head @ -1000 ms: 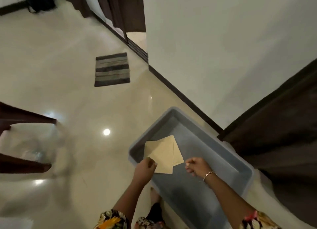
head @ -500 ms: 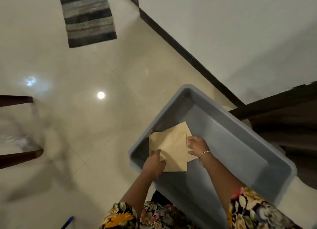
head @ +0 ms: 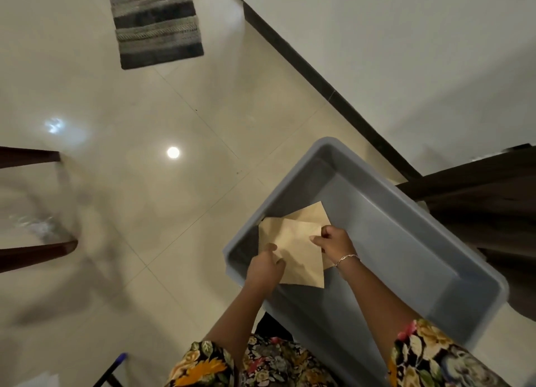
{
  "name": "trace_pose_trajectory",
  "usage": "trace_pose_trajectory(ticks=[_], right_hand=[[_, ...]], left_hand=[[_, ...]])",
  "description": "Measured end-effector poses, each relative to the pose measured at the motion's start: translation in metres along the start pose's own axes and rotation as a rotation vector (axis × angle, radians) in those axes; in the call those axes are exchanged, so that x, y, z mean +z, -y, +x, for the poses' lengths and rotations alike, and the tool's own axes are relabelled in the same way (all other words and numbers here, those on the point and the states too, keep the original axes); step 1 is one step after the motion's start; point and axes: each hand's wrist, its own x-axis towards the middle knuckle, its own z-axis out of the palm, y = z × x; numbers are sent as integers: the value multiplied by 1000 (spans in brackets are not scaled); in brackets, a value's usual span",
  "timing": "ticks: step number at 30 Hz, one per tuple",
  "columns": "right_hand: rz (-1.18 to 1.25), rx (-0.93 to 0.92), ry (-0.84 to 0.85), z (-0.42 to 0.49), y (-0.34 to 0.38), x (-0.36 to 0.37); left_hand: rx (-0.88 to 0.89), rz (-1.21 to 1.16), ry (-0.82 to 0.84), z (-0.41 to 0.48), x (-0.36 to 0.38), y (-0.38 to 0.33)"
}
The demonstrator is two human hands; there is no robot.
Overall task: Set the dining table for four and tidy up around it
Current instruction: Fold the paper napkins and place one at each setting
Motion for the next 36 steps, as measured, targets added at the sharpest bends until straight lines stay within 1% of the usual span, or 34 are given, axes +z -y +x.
trace_pose_trajectory(ticks=[3,6,9,12,15,19,21,23,26,30,32,36], right_hand=[[86,-76,21,-24,10,-10],[194,-168,36,-57,18,-30],[324,-227,89,-93,22,-53],[452,-306,175,-136,23,-72],[592,-377,296,-191,18,-91],[802,-381,520,-264,0,-108],[815,-396,612,-298,-11,-114],[780,-418,667,-328,-24,-117],[749,-412,686,-358,-40,-117],[702,-421,730,-381,-47,-103],[615,-464,701,-391,-43,-89],[361,-572,638,-414,-33,-49]], left_hand=[[-6,-161,-77,-14,-4,3],[22,-255,-174,-35,-1,8],[61,-364,-248,-62,8,6],[114,-520,-269,-99,23,1],[154,-765,-228,-149,49,-5],[138,-1266,-35,-220,82,-4],[209,-1448,40,-253,96,-2],[311,-1574,38,-286,107,4],[421,-1679,-60,-326,115,20],[451,-1681,-290,-378,115,53],[467,-1676,-400,-400,113,73],[461,-1661,-605,-436,106,110]])
